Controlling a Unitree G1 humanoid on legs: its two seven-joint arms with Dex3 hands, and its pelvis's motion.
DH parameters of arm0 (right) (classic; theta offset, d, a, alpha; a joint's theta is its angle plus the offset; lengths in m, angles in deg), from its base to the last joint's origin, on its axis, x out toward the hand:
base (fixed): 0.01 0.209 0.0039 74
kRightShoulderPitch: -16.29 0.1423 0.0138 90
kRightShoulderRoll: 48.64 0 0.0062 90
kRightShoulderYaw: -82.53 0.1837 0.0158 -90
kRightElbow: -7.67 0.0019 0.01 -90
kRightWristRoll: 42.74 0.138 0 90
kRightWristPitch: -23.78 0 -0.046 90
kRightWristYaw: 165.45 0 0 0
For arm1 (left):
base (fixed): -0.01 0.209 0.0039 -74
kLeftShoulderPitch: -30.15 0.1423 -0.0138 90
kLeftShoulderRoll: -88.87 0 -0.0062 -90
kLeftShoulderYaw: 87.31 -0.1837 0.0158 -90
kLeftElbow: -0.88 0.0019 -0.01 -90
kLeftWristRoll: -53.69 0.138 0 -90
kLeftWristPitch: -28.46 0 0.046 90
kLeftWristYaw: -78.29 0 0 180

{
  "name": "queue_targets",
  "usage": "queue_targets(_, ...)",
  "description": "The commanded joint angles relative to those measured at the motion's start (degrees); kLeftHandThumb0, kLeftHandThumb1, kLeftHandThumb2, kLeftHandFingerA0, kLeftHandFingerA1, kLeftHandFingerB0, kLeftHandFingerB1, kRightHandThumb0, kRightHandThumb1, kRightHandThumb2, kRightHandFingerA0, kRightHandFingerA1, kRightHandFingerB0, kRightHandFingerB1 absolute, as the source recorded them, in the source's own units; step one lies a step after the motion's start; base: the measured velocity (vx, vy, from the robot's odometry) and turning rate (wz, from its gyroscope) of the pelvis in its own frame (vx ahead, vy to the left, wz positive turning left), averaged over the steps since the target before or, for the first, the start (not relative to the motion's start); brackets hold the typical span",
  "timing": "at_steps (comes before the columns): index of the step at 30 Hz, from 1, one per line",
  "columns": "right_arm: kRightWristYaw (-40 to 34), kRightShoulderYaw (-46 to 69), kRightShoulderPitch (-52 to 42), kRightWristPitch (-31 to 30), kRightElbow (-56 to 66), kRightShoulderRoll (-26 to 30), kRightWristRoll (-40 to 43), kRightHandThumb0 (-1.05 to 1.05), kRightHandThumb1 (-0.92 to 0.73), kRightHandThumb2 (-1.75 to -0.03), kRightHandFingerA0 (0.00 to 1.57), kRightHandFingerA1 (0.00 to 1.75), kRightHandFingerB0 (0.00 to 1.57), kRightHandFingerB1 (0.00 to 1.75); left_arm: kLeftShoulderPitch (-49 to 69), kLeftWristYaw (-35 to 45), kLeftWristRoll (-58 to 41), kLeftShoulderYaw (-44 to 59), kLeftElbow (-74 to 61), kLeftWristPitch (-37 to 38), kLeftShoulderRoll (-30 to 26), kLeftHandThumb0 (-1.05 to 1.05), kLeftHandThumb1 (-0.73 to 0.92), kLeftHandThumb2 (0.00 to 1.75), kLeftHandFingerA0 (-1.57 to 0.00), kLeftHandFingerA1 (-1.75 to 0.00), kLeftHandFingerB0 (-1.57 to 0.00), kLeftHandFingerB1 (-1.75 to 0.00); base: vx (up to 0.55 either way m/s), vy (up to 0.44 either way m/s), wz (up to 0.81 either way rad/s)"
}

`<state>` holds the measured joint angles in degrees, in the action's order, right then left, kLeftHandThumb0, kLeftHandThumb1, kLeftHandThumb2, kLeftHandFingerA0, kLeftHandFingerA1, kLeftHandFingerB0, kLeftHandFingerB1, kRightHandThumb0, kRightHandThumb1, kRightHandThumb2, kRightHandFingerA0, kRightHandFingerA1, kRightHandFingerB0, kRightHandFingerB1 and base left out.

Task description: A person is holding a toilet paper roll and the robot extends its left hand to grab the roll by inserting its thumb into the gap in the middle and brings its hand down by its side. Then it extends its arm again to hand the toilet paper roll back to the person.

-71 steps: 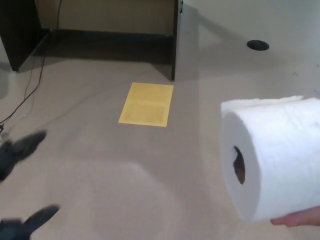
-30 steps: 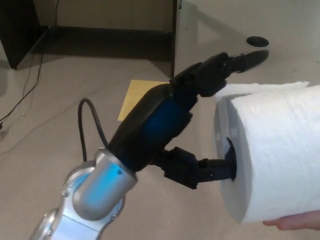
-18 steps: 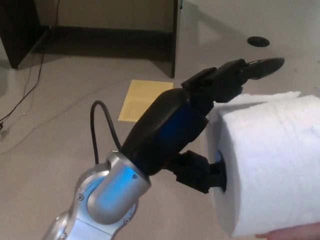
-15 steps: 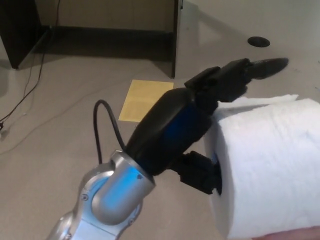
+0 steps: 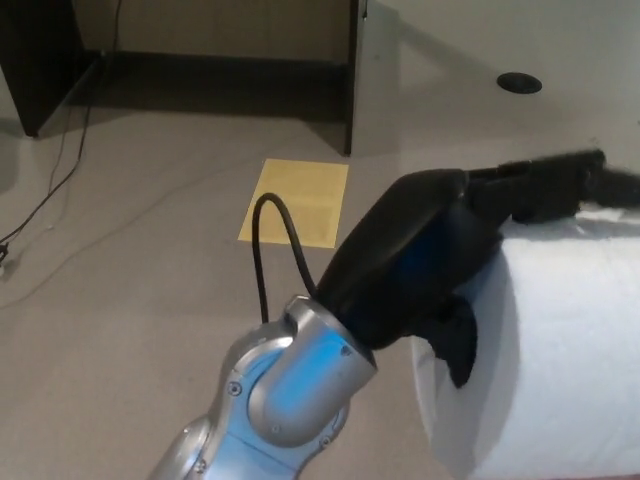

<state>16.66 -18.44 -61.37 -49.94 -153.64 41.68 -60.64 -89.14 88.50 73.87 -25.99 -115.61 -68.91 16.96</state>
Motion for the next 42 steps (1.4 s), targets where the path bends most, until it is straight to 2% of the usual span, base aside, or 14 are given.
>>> queue_targets(1, 0.58, -0.10, 0.79, -0.94, -0.09, 0.41, -0.13, -0.39, -0.66, -0.60, 0.76, 0.61, 0.57, 0.43, 3.43, -2.50, 1.30, -0.92, 0.70, 5.74, -0.26, -0.09, 0.81, 0.67, -0.81, -1.60, -0.78, -1.27, 0.00, 0.000, 0.00)
queue_targets(6, -0.11, -0.63, -0.42, -0.21, 0.00, 0.67, -0.71, -0.38, -0.66, -0.60, 0.76, 0.59, 0.57, 0.42, 7.02, -2.55, 1.97, -1.00, -1.65, 5.80, -1.06, -0.10, 0.80, 0.66, -0.80, -1.58, -0.80, -1.20, 0.00, 0.000, 0.00)
queue_targets(7, 0.03, -0.49, 0.17, -0.23, -0.03, 0.62, -0.53, -0.37, -0.66, -0.60, 0.76, 0.57, 0.57, 0.42, 6.68, -2.48, 2.13, -0.53, -1.48, 5.87, -1.11, -0.06, 0.78, 0.72, -0.86, -1.56, -0.83, -1.21, 0.00, 0.000, 0.00)
queue_targets(12, -0.03, -0.45, -0.48, -0.56, 0.20, 1.57, -0.60, -0.37, -0.66, -0.60, 0.78, 0.64, 0.58, 0.42, 10.44, -4.33, 3.92, -0.74, -1.16, 7.27, -1.75, -0.04, 0.68, 0.85, -0.83, -1.56, -0.80, -1.22, 0.00, 0.000, 0.00)
queue_targets(14, -0.15, -0.29, -1.91, 0.35, 0.18, 2.08, -0.46, -0.38, -0.66, -0.60, 0.78, 0.64, 0.59, 0.43, 12.76, -4.03, 3.24, -0.22, -2.01, 6.98, -2.36, -0.02, 0.67, 0.80, -0.87, -1.53, -0.85, -1.13, 0.00, 0.000, 0.00)
queue_targets(16, -0.40, -0.38, -1.99, 0.46, 0.29, 2.22, -0.59, -0.38, -0.66, -0.60, 0.77, 0.62, 0.60, 0.42, 13.50, -4.00, 2.17, 1.31, -1.48, 8.42, -3.31, -0.04, 0.71, 0.79, -0.81, -1.58, -0.81, -1.20, 0.00, 0.000, 0.00)
queue_targets(19, 0.44, 0.43, -0.44, -0.12, 0.16, 2.59, 0.13, -0.38, -0.66, -0.60, 0.78, 0.65, 0.60, 0.44, 14.90, -5.03, -1.11, 8.16, 3.11, 14.22, -6.92, -0.13, 0.81, 0.66, -0.87, -1.56, -0.83, -1.17, 0.00, 0.000, 0.00)
queue_targets(21, 1.27, 0.98, -1.06, -0.34, -0.06, 2.59, 0.67, -0.37, -0.66, -0.60, 0.78, 0.65, 0.59, 0.43, 18.09, -4.82, -3.64, 11.26, 3.65, 17.47, -8.62, 0.01, 0.75, 0.76, -0.91, -1.43, -0.86, -1.08, 0.00, 0.000, 0.00)
queue_targets(27, 0.96, 0.71, -1.89, 0.14, -0.46, 2.84, 0.13, -0.37, -0.65, -0.60, 0.76, 0.64, 0.61, 0.43, 26.93, -5.06, -8.92, 20.31, 4.42, 21.79, -11.92, -0.10, 0.79, 0.73, -0.91, -1.49, -0.81, -1.14, 0.00, 0.000, 0.00)
queue_targets(30, 1.18, 0.23, -0.64, -0.28, -0.09, 2.68, -0.22, -0.38, -0.67, -0.60, 0.78, 0.63, 0.58, 0.43, 27.67, -4.77, -11.36, 25.42, 7.77, 23.65, -12.82, -0.11, 0.81, 0.70, -0.96, -1.35, -0.83, -1.11, 0.00, 0.000, 0.00)
queue_targets(35, 0.44, 0.95, -3.04, 1.06, -0.10, 2.74, 0.45, -0.37, -0.66, -0.60, 0.76, 0.64, 0.60, 0.44, 34.53, -3.68, -13.78, 32.53, 8.76, 25.19, -15.34, -0.10, 0.76, 0.74, -1.05, -1.30, -0.85, -1.08, 0.00, 0.000, 0.00)
queue_targets(37, 0.25, 0.79, -3.24, 1.16, -0.06, 2.92, 0.21, -0.38, -0.66, -0.60, 0.76, 0.63, 0.60, 0.43, 36.12, -3.93, -13.09, 34.95, 11.25, 27.00, -16.62, -0.09, 0.81, 0.68, -1.01, -1.33, -0.81, -1.14, 0.00, 0.000, 0.00)
queue_targets(41, 0.99, 0.47, -2.91, 0.69, 0.00, 3.70, -0.13, -0.38, -0.66, -0.60, 0.77, 0.66, 0.59, 0.43, 40.83, -5.75, -11.76, 39.32, 27.08, 36.51, -19.77, -0.02, 0.77, 0.72, -0.94, -1.35, -0.81, -1.12, 0.00, 0.000, 0.00)
queue_targets(42, 1.04, 0.37, -2.49, 0.58, -0.08, 3.76, -0.25, -0.38, -0.66, -0.60, 0.77, 0.65, 0.60, 0.43, 41.60, -7.21, -10.61, 39.97, 31.88, 38.89, -20.41, 0.05, 0.73, 0.79, -0.98, -1.30, -0.82, -1.10, 0.00, 0.000, 0.00)
